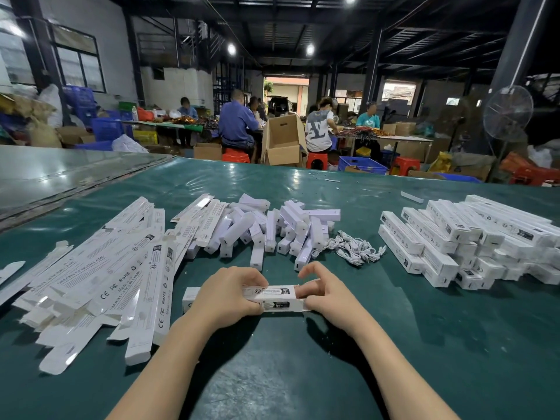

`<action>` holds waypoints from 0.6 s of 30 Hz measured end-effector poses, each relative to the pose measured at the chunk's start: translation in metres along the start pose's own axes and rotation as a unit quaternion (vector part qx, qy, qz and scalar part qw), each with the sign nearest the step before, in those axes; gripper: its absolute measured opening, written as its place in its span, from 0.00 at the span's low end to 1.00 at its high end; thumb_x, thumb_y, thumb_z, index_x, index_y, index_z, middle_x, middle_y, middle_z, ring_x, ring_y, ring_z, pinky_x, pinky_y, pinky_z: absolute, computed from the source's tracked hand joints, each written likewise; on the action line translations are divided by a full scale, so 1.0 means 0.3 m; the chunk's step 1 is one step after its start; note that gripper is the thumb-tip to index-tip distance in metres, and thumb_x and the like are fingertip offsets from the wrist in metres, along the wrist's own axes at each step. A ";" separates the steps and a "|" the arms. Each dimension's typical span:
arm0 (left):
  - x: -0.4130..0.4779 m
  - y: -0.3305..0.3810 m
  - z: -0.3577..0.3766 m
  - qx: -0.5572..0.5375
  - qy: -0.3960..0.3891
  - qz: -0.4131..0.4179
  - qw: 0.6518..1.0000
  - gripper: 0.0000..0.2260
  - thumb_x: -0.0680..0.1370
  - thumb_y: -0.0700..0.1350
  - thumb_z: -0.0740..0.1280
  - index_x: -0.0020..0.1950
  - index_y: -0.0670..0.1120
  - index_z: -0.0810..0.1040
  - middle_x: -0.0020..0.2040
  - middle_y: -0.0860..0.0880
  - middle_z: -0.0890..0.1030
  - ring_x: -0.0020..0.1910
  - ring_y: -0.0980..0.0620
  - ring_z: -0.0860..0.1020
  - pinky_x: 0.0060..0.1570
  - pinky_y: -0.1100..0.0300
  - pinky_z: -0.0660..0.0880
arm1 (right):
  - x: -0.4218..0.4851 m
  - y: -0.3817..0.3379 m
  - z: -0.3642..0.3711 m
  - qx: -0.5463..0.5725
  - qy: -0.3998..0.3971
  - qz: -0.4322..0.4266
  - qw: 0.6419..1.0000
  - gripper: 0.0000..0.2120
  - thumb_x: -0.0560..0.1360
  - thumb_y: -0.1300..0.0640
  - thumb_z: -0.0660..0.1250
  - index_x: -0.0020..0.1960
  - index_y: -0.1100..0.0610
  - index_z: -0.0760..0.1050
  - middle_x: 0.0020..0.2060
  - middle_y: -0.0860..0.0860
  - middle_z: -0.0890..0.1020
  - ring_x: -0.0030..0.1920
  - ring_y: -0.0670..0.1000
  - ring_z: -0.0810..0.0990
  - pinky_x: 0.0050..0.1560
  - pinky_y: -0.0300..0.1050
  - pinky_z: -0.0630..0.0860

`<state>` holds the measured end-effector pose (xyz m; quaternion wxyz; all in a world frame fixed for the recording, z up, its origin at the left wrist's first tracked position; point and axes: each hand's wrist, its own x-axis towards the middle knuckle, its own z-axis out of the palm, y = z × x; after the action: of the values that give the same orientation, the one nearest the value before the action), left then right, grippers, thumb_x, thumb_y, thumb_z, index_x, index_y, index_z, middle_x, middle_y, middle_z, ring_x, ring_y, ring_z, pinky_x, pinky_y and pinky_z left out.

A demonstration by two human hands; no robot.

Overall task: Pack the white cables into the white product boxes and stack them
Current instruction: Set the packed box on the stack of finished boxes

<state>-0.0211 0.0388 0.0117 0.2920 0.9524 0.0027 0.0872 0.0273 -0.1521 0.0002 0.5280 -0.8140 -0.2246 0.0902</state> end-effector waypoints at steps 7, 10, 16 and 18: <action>-0.002 0.001 -0.003 -0.003 -0.001 -0.003 1.000 0.13 0.64 0.45 0.73 0.47 0.58 0.80 0.47 0.58 0.81 0.50 0.57 0.77 0.52 0.56 0.74 | 0.016 0.015 0.019 -0.120 0.070 -0.029 0.990 0.10 0.66 0.65 0.66 0.39 0.50 0.77 0.35 0.46 0.70 0.33 0.42 0.69 0.34 0.29 0.65; -0.002 0.003 -0.003 0.001 0.002 -0.002 1.000 0.14 0.64 0.45 0.73 0.47 0.58 0.80 0.47 0.58 0.81 0.49 0.58 0.77 0.52 0.58 0.74 | 0.014 0.015 0.025 -0.123 0.055 -0.026 0.991 0.05 0.63 0.61 0.68 0.38 0.53 0.77 0.37 0.46 0.76 0.35 0.42 0.73 0.36 0.30 0.68; -0.008 0.012 0.007 0.015 0.036 0.020 0.999 0.14 0.66 0.45 0.73 0.50 0.56 0.81 0.48 0.58 0.82 0.50 0.56 0.77 0.51 0.58 0.72 | 0.012 0.018 0.036 -0.163 0.080 -0.076 0.980 0.06 0.67 0.67 0.65 0.36 0.60 0.79 0.40 0.45 0.75 0.38 0.44 0.72 0.38 0.28 0.65; -0.008 0.015 0.007 -0.012 0.054 0.027 0.998 0.14 0.66 0.44 0.74 0.50 0.55 0.81 0.47 0.59 0.82 0.49 0.57 0.77 0.51 0.59 0.72 | 0.013 0.016 0.041 -0.126 0.108 -0.067 0.984 0.10 0.67 0.69 0.63 0.34 0.55 0.75 0.38 0.48 0.76 0.36 0.44 0.71 0.37 0.28 0.65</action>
<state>-0.0234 0.0338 0.0121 0.2999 0.9426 -0.0083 0.1469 0.0274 -0.1418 -0.0089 0.4472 -0.8620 -0.2301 -0.0628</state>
